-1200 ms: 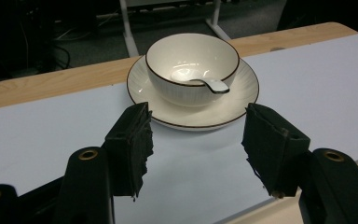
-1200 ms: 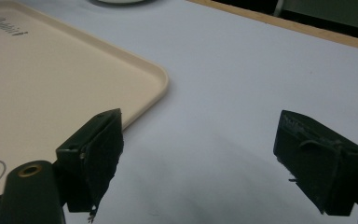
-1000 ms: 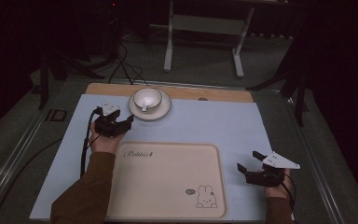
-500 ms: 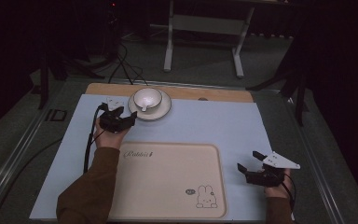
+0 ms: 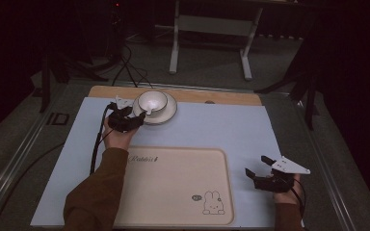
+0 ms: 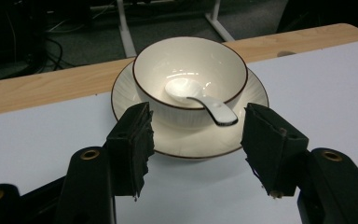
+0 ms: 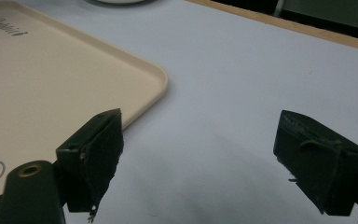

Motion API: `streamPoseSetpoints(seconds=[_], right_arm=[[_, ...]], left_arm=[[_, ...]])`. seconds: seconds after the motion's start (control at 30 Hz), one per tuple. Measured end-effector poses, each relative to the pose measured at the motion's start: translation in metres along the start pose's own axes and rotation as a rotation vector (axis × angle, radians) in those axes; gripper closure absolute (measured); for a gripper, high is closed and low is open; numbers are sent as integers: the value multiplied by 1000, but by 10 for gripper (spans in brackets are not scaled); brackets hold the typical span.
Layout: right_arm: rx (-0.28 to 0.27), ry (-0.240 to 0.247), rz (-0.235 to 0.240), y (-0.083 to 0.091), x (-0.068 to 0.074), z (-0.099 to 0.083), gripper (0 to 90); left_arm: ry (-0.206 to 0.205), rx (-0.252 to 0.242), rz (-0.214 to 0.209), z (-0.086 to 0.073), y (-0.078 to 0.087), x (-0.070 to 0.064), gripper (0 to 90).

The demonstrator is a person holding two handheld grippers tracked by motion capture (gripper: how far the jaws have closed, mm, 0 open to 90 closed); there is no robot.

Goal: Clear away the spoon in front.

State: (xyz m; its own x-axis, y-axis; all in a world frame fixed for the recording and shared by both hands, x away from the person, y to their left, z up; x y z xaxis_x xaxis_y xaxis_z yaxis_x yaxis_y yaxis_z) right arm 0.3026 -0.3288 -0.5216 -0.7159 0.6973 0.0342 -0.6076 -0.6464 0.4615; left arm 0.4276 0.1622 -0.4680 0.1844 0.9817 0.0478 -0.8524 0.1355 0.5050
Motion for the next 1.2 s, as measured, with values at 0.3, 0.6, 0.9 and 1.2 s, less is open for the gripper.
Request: streamPoseSetpoints(seconds=[0.3, 0.6, 0.9, 1.2], right_arm=[[-1, 0, 1, 0, 0, 0, 156], [-2, -2, 0, 0, 0, 0, 155], [-4, -1, 0, 0, -1, 0, 155], [-7, -2, -1, 0, -1, 0, 155]], left_arm=[[1, -3, -10, 5, -8, -4, 424], [20, 16, -15, 5, -25, -11, 440], [33, 37, -24, 2, -38, -15, 513], [31, 67, 18, -1, -46, -15, 608]])
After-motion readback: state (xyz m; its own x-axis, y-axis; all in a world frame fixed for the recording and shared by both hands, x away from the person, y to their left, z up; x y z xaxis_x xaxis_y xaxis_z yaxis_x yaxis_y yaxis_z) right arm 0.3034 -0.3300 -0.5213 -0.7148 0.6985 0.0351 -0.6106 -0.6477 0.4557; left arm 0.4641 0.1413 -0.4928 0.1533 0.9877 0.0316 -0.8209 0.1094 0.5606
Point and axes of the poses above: each handheld gripper's, and its own axes: y roughly backward along the jaws, z roughly out of its top, x roughly to its left, the point moved 2 cm from there along -y, roughly forward along the jaws, and after that the axes turned 9 degrees about z, right-handed, at the moved point
